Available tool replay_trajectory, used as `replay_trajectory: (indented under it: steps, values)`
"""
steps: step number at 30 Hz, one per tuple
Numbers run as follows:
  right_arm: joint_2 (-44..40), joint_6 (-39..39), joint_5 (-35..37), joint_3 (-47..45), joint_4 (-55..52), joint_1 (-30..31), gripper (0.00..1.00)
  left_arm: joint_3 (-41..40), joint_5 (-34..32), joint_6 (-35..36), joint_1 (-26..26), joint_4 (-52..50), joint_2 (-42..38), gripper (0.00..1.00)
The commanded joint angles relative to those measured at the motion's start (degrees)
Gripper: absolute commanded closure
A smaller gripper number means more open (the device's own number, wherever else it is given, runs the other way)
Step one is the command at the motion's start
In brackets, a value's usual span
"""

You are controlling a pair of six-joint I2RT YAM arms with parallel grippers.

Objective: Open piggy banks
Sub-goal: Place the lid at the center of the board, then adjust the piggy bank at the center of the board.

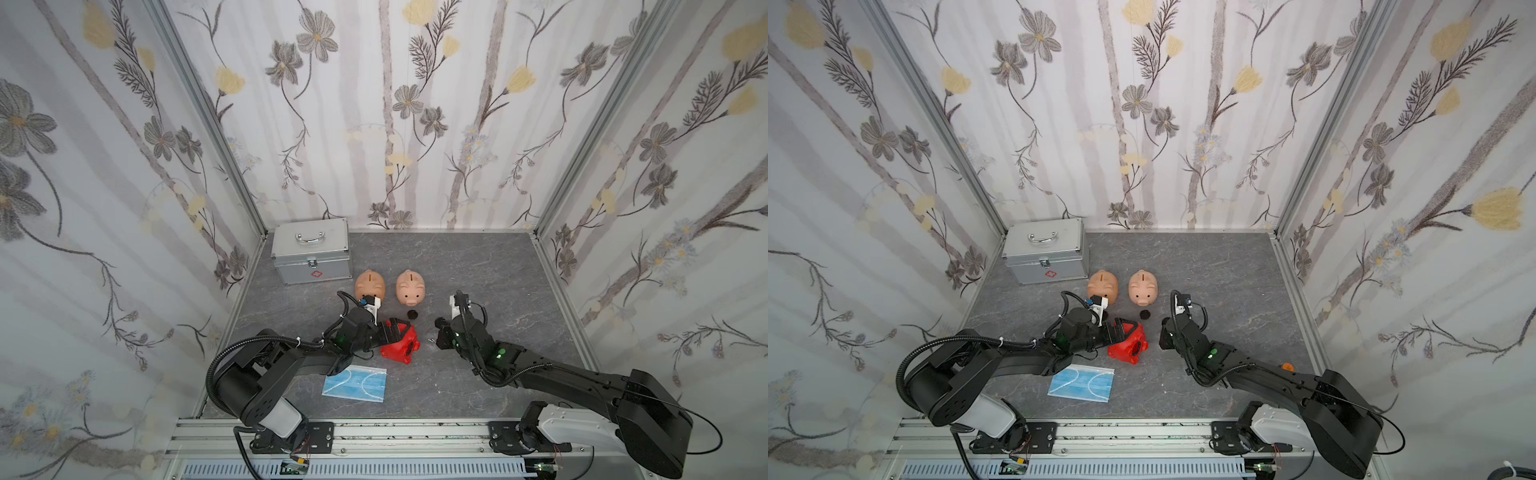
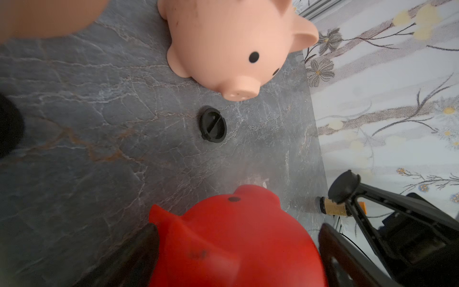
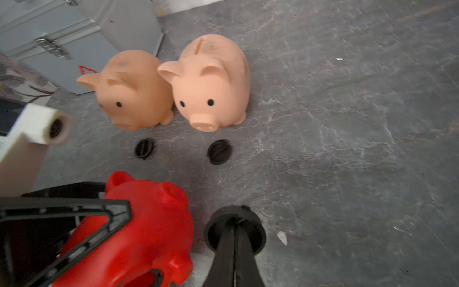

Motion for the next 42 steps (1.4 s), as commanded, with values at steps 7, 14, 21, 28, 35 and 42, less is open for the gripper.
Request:
replay_trajectory:
  steps: [7, 14, 21, 28, 35, 42]
  values:
    - [0.9, 6.2, -15.4, 2.3, -20.4, -11.1, 1.0, 0.7, -3.4, 1.5, -0.9, -10.3, -1.9, 0.0]
    - [3.4, 3.9, -15.8, 2.1, -25.9, -16.1, 1.0, 1.4, -5.2, 2.4, -2.2, -12.5, -3.3, 0.0]
    - [5.0, 3.4, -15.8, 1.9, -25.0, -17.0, 0.99, 1.8, -5.7, 2.3, -2.8, -12.9, -3.1, 0.0]
    - [6.7, 2.9, -15.8, 1.7, -24.4, -17.1, 0.92, 2.0, -6.0, 2.4, -2.9, -13.2, -3.5, 0.0]
    - [3.3, 4.1, -13.2, 1.7, -23.8, -17.1, 0.73, 2.5, -6.0, 2.4, -3.0, -13.6, -3.3, 0.0]
    - [-5.1, 6.1, -6.7, 0.5, -17.9, -15.3, 0.41, 3.0, -6.2, 2.0, -3.1, -13.7, -3.3, 0.0]
